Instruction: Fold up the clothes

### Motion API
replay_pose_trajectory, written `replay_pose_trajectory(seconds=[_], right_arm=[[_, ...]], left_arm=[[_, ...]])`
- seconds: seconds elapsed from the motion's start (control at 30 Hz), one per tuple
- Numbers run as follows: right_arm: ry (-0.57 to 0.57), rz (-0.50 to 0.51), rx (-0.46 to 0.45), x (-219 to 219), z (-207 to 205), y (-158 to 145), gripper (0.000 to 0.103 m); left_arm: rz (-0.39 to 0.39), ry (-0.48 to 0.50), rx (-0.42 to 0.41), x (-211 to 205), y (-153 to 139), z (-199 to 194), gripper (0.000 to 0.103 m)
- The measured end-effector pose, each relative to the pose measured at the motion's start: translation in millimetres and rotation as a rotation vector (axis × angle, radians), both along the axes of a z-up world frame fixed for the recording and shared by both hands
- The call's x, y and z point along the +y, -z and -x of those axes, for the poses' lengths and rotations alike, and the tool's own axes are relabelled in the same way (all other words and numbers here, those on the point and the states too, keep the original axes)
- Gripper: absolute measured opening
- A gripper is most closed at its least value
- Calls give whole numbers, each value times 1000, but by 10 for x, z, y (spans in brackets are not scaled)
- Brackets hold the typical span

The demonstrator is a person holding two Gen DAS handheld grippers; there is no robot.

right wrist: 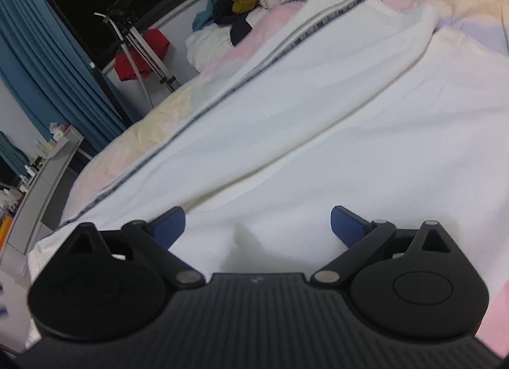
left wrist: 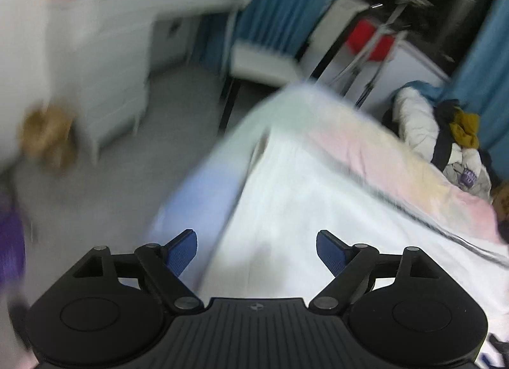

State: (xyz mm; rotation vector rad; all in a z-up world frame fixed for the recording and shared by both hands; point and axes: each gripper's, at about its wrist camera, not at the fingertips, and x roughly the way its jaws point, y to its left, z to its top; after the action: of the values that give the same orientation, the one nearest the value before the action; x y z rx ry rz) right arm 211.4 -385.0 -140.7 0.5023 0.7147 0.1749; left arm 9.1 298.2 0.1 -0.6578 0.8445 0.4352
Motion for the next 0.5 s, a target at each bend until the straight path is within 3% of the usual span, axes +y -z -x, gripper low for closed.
replay_pose_trajectory(seconds=[0.1,0.2,0.27,0.33,0.5], right_arm=[[11,-27,-58,-82,120,-192,100],[43,-48,-71,-213,184,-266,100],[67,-62,-63,-304,198,-276,100],[91,-85,-49,-417,223,-267,100],[218,-193,-56,-935,415,-309,100]], left_arm=[[226,-68,62,-12,272,493,82],[416,-127,102,-16,579,745,80],[453,-143,114,-27,726,757,79],[478,-152,83,-46,739,730,72],[494,-166,39,-114,739,646,74]])
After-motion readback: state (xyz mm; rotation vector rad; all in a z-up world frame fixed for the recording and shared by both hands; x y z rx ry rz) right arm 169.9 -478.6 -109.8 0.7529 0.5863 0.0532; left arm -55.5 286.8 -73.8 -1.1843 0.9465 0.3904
